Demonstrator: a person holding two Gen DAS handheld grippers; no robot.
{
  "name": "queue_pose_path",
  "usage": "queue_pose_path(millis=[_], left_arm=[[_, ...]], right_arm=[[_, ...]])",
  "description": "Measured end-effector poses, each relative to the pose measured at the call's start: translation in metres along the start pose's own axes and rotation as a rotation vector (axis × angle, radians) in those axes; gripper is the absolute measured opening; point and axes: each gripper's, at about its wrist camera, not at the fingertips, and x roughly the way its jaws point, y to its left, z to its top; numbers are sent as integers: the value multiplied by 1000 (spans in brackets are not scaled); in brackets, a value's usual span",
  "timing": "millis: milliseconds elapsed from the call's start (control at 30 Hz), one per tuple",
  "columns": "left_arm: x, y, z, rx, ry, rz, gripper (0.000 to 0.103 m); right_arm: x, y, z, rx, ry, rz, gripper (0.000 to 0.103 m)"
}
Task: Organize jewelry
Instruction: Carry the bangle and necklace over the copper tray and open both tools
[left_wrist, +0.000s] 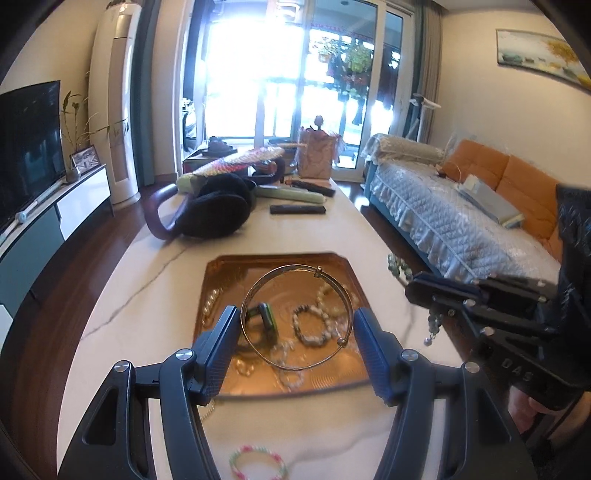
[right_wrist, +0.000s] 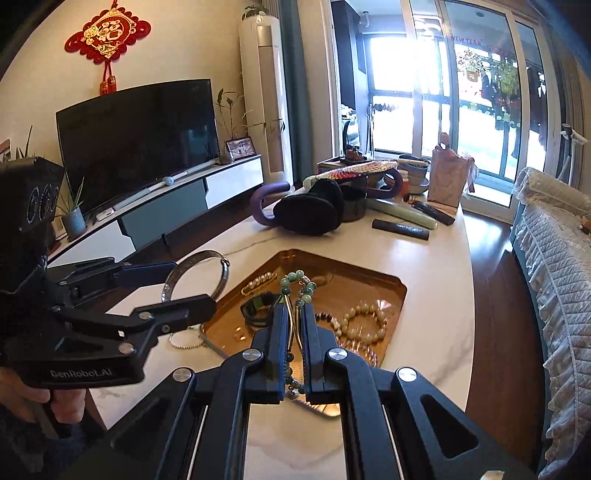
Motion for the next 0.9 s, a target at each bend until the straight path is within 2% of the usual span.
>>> queue_pose_path(millis=[233, 400, 500, 700, 800, 900], left_arm=[[14, 18, 29, -20, -26, -14, 63], [20, 28, 56, -19, -78, -60, 63], [37, 37, 63, -15, -73, -67, 63], [95, 60, 47, -74, 51, -104, 63], [127, 72, 34, -105, 128, -124, 63], [149, 80, 26, -155, 188, -189, 63]], right_arm=[[19, -21, 21, 31, -4, 1, 6], [26, -29, 39, 39, -31, 28, 6], [42, -30, 44, 21, -23, 24, 6], [110, -33, 36, 0, 81, 35, 6], [144, -44, 24, 56, 144, 55, 6], [171, -52, 8, 74, 197, 48, 6]])
